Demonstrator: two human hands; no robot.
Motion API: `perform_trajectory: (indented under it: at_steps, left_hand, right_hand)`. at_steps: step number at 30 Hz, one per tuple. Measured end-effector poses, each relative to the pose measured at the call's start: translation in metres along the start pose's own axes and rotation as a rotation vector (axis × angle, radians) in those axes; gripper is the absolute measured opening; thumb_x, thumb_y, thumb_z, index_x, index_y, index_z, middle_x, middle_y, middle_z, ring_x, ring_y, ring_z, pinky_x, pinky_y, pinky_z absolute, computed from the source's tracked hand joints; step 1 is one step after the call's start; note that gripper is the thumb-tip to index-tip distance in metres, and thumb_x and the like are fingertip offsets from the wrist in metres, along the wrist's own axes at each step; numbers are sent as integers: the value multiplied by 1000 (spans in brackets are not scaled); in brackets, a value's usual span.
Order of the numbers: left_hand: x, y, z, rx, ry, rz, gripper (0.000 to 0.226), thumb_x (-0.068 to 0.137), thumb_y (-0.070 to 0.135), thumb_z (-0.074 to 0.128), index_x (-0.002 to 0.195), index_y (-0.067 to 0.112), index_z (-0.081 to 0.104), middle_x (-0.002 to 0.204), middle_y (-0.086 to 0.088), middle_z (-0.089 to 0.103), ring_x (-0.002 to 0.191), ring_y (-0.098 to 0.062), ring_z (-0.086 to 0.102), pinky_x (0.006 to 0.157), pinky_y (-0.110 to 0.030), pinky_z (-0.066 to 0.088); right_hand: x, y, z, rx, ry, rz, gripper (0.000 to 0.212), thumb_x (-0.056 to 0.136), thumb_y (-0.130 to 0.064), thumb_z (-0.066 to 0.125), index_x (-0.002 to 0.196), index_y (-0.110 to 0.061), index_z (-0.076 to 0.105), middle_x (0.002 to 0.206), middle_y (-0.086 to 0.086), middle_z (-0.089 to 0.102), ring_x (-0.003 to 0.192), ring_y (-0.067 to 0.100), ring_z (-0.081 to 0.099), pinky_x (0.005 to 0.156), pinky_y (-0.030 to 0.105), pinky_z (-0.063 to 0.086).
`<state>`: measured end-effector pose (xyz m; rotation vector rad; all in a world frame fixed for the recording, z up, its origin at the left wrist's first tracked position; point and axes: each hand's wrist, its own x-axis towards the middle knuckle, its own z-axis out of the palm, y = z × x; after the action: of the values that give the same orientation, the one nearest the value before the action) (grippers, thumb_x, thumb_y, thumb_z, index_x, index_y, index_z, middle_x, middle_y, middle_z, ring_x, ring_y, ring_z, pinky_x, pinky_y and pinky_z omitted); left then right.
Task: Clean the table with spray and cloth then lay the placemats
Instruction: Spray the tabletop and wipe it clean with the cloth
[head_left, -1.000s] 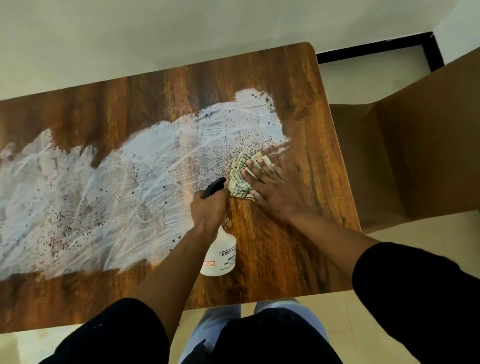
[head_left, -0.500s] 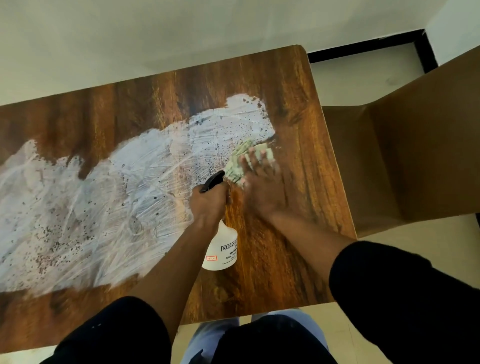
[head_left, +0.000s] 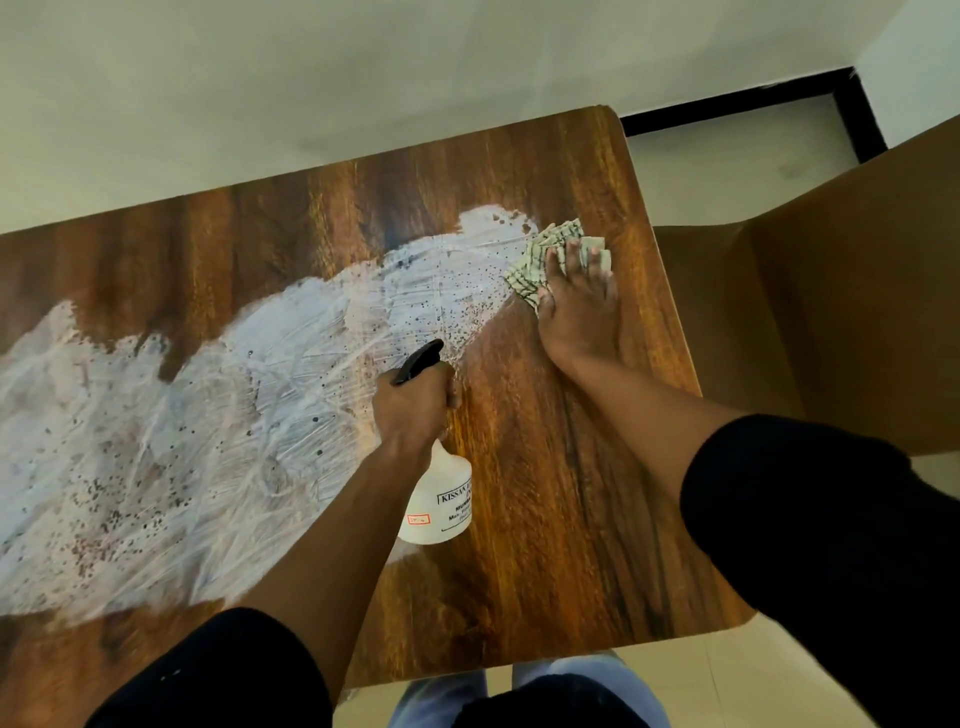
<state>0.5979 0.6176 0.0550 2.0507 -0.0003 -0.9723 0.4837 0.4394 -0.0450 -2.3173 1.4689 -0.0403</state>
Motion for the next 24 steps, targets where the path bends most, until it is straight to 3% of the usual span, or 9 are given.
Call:
perform_trajectory:
  at_steps: [3,7,10,12,15,20,22,24]
  left_hand:
    - [7,4,-2,-14,26,-10,15,89,12,70,78,22,74,62,-7,68,65,-26,60,48,-28,39]
    - [17,9,-3,1,36,-8,13,86,14,70,75,13,76,62,-10,70,63,-27,58,48,-29,40]
    - [22,12,-4,0,36,-3,11,85,15,70,74,15,75,62,-8,70,64,-25,62,49,-29,41]
    - [25,14,-5,-4,28,-3,9,83,15,70,76,14,74,62,-7,70,67,-26,62,51,-30,40]
    - [28,15,-4,-7,6,3,8,84,14,69,79,15,75,60,-5,68,67,-26,61,52,-31,40]
    - [33,17,-2,-17,-6,14,17,87,13,68,80,28,72,61,-3,68,63,-22,61,51,-30,40]
    - [37,18,-1,-18,-9,14,15,87,14,69,79,27,72,61,-5,66,63,-23,59,50,-31,40]
    - [41,20,0,-11,-12,11,11,88,15,70,80,21,74,62,-7,66,62,-23,57,50,-31,40]
  right_hand:
    - [-21,-28,16,-10,-25,-86,66,104,-27,44,164,-31,15,172,0,4,159,30,-1,127,54,10]
    - [-51,-44,35,-28,-134,-475,68,103,-32,48,164,-31,17,173,-2,6,160,26,-1,127,54,11]
    - [-38,-29,28,-25,-156,-606,62,106,-38,43,163,-33,18,172,-7,6,160,21,-2,129,47,4]
    - [-20,-19,23,-52,-114,-566,61,107,-39,40,162,-35,14,171,-7,4,160,23,1,129,49,6]
    - [18,-6,8,-26,-13,-333,58,107,-34,38,162,-32,18,172,-3,9,159,27,7,127,51,15]
    - [47,-11,-4,51,46,-77,60,105,-23,45,162,-24,28,172,1,16,159,29,7,127,51,12]
    - [37,-24,3,49,59,-53,61,105,-25,45,163,-26,25,172,1,15,159,29,7,127,52,13]
    - [19,-37,14,25,35,-150,62,105,-26,44,163,-28,23,172,1,13,159,30,6,126,54,14]
